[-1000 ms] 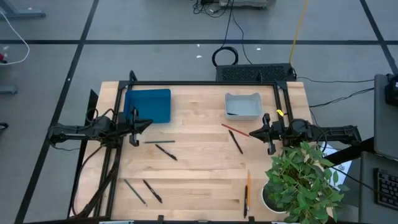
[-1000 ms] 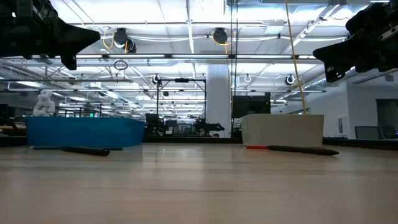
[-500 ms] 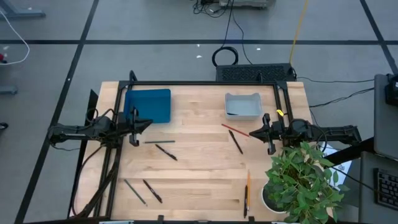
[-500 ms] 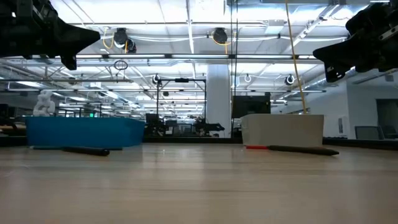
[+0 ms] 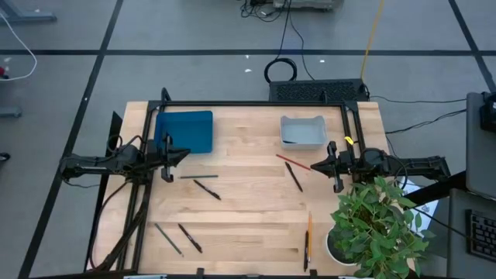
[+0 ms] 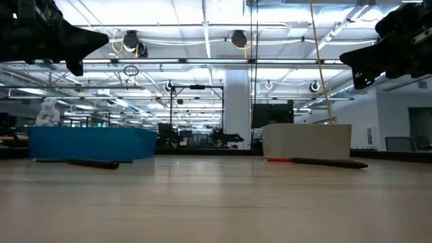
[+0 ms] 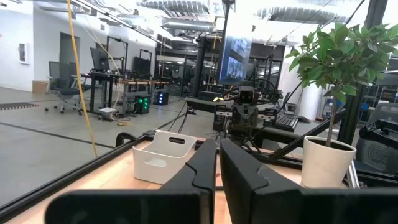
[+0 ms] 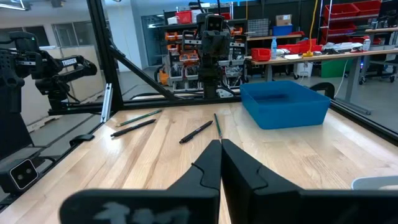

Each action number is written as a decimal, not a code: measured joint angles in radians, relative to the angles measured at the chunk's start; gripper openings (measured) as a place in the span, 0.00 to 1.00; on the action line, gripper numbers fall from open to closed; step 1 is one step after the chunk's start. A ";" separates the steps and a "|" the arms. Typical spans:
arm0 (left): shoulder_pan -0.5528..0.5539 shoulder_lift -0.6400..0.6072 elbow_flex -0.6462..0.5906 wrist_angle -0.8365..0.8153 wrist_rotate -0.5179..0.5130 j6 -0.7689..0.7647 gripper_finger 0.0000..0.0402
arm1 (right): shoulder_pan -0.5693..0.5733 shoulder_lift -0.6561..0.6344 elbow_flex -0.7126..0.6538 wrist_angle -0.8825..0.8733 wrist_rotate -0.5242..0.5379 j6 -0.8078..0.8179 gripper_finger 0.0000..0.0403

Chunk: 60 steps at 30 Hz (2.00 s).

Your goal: Sort pens & pencils

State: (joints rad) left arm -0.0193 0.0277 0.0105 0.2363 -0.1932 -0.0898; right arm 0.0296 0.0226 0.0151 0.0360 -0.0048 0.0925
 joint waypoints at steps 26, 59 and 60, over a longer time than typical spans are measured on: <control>0.000 0.000 0.000 0.000 0.000 0.000 0.06 | 0.000 0.000 0.000 0.000 0.000 0.000 0.00; 0.000 0.000 0.000 0.021 0.000 -0.026 0.06 | 0.000 0.000 0.000 0.000 0.000 0.000 0.00; 0.000 0.000 0.000 0.047 0.000 -0.028 0.06 | 0.000 0.000 0.000 0.000 0.000 0.000 0.00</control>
State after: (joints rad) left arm -0.0193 0.0280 0.0105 0.2836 -0.1932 -0.1177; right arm 0.0296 0.0224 0.0151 0.0360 -0.0049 0.0926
